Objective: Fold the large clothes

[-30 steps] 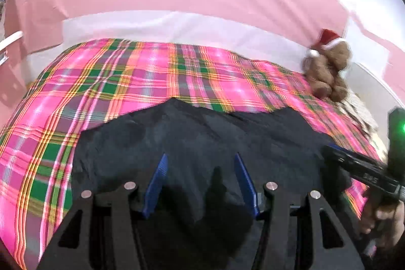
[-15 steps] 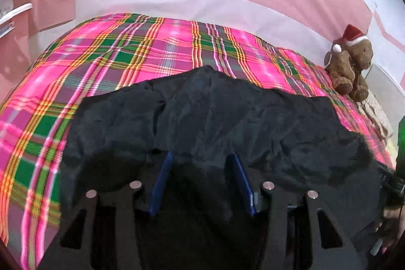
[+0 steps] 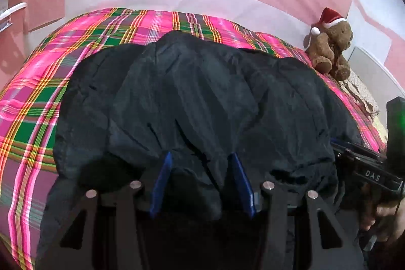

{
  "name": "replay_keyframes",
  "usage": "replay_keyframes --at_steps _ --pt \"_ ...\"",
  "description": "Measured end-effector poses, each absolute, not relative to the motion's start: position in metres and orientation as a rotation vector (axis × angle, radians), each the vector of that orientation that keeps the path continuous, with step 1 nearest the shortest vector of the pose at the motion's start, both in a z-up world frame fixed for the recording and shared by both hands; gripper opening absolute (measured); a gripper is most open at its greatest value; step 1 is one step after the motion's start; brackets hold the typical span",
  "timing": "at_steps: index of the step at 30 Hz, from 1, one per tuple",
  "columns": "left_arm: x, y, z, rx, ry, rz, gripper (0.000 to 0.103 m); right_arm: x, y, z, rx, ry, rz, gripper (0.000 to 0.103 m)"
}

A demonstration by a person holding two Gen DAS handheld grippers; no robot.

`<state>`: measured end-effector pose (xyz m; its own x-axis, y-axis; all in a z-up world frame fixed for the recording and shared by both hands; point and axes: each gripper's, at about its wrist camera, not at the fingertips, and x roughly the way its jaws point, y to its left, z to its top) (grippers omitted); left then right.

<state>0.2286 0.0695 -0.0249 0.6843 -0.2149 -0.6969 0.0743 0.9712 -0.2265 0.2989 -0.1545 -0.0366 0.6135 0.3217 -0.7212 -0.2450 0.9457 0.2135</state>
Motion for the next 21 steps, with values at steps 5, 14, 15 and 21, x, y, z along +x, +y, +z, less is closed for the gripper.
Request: replay_keyframes --at_steps 5,14,15,21 --pt "0.203 0.064 0.000 -0.192 0.770 -0.200 0.050 0.274 -0.151 -0.009 0.087 0.832 0.322 0.038" --pt "0.201 0.036 -0.038 -0.143 0.848 -0.238 0.051 0.274 -0.147 -0.059 0.075 0.918 0.319 0.038" --pt "0.201 0.036 -0.037 -0.142 0.848 -0.237 0.051 0.275 -0.148 -0.059 0.073 0.918 0.318 0.038" --pt "0.197 0.033 -0.040 -0.128 0.837 -0.221 0.051 0.276 -0.143 -0.063 0.037 0.906 0.301 0.038"
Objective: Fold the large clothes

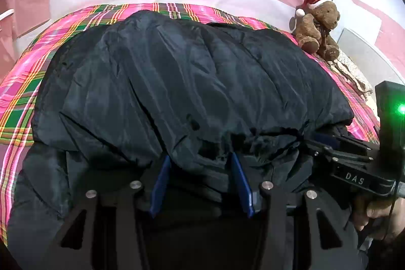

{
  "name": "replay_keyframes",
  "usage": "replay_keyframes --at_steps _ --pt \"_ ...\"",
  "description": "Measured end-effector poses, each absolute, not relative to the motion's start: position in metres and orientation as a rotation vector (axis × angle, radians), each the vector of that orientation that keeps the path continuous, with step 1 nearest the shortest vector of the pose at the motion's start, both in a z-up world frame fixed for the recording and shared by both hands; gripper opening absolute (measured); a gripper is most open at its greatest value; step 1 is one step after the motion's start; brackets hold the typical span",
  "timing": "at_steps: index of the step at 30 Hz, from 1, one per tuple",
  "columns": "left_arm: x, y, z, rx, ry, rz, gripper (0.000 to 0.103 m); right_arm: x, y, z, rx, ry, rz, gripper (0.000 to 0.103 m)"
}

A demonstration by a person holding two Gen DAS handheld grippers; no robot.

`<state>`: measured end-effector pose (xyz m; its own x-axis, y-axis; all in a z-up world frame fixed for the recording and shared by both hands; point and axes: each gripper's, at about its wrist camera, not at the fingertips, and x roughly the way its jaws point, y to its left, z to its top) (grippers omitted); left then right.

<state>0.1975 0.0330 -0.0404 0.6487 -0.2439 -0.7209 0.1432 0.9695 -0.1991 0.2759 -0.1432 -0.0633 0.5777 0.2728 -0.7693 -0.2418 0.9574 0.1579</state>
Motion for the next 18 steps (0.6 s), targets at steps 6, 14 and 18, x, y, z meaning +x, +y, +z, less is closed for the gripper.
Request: replay_keyframes --at_steps 6,14,18 --pt "0.198 0.024 -0.039 -0.102 0.830 -0.187 0.051 0.272 -0.137 -0.062 0.025 0.903 0.286 0.039" --pt "0.155 0.025 -0.003 -0.119 0.770 -0.165 0.051 0.226 -0.143 -0.021 0.047 0.841 0.252 0.040" --pt "0.120 0.029 0.012 -0.124 0.729 -0.181 0.051 0.185 -0.157 -0.005 0.078 0.795 0.283 0.040"
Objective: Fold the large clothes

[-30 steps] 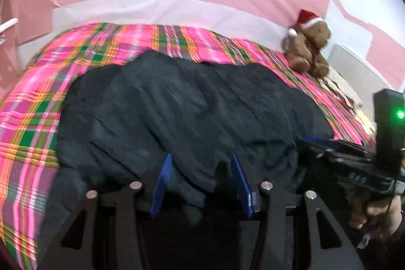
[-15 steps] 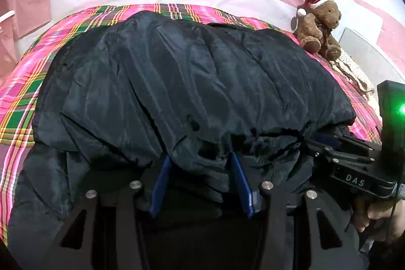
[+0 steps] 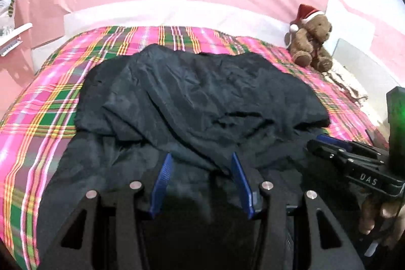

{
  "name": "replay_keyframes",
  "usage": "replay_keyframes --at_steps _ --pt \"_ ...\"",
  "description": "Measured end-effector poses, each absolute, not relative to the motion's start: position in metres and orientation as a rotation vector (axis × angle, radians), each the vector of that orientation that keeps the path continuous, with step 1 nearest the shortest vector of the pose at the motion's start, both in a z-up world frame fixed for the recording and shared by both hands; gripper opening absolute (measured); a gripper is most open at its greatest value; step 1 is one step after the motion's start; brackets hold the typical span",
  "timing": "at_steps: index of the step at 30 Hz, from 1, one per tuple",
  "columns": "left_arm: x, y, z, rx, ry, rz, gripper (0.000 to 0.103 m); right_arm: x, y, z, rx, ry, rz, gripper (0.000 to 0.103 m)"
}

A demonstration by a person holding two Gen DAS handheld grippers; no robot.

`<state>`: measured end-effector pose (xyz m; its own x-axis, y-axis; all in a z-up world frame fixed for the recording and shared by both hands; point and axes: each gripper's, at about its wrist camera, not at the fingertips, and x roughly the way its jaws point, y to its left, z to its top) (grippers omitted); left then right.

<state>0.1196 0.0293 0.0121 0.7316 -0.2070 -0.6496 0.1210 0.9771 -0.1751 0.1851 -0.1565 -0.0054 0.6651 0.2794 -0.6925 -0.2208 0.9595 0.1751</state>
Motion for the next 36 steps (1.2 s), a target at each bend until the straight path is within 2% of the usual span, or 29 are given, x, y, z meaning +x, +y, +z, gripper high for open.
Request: replay_keyframes --at_steps 4,12,16,20,27,36 --pt "0.082 0.037 0.021 -0.141 0.694 -0.185 0.054 0.147 -0.171 0.002 0.093 0.764 0.287 0.053" --pt "0.026 0.056 0.014 -0.126 0.689 -0.115 0.057 0.083 -0.206 -0.004 0.118 0.759 0.241 0.055" --pt "-0.004 0.072 0.009 -0.102 0.678 -0.063 0.063 0.057 -0.232 -0.007 0.143 0.749 0.196 0.064" --pt "-0.018 0.104 0.000 -0.130 0.684 0.020 0.069 0.047 -0.264 -0.013 0.194 0.752 0.121 0.064" --pt "-0.021 0.157 -0.025 -0.222 0.748 0.144 0.070 0.055 -0.296 -0.045 0.292 0.807 0.044 0.064" --pt "-0.022 0.143 -0.048 -0.282 0.796 0.013 0.071 0.054 -0.310 -0.063 0.414 0.850 0.043 0.065"
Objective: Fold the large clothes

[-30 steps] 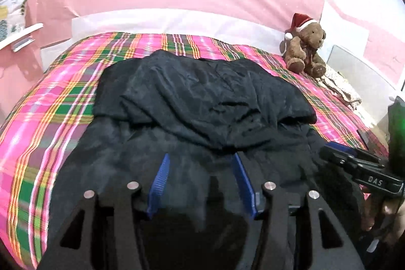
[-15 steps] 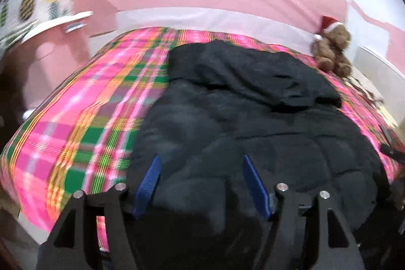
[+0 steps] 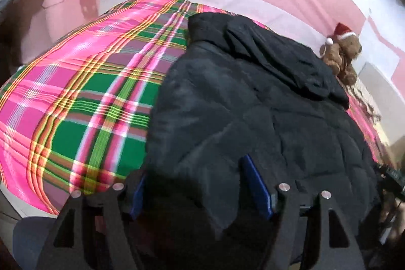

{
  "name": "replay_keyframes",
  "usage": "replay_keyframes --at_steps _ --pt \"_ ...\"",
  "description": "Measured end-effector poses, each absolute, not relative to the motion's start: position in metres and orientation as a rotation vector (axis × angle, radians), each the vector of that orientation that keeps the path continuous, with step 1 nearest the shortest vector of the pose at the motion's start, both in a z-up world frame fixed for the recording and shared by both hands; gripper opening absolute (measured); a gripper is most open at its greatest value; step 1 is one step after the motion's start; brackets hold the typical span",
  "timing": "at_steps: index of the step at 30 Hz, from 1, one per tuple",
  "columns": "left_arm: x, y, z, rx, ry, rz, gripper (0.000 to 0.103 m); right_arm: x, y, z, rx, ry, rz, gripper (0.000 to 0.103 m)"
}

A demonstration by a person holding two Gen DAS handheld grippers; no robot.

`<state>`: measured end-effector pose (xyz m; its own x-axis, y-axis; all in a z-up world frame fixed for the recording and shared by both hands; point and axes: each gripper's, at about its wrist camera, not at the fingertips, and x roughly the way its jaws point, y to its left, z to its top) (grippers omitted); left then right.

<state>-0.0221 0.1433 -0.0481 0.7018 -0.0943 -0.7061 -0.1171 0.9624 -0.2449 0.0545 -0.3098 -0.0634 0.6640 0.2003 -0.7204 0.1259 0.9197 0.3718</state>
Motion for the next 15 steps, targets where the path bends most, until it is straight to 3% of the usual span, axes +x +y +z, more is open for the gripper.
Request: replay_keyframes --at_steps 9,15 --pt "-0.034 0.128 -0.051 -0.269 0.825 -0.005 0.071 0.030 -0.299 -0.071 0.549 0.923 0.155 0.067" --pt "-0.036 0.122 -0.059 -0.242 0.864 -0.008 0.081 0.027 -0.291 -0.071 0.532 0.972 0.200 0.060"
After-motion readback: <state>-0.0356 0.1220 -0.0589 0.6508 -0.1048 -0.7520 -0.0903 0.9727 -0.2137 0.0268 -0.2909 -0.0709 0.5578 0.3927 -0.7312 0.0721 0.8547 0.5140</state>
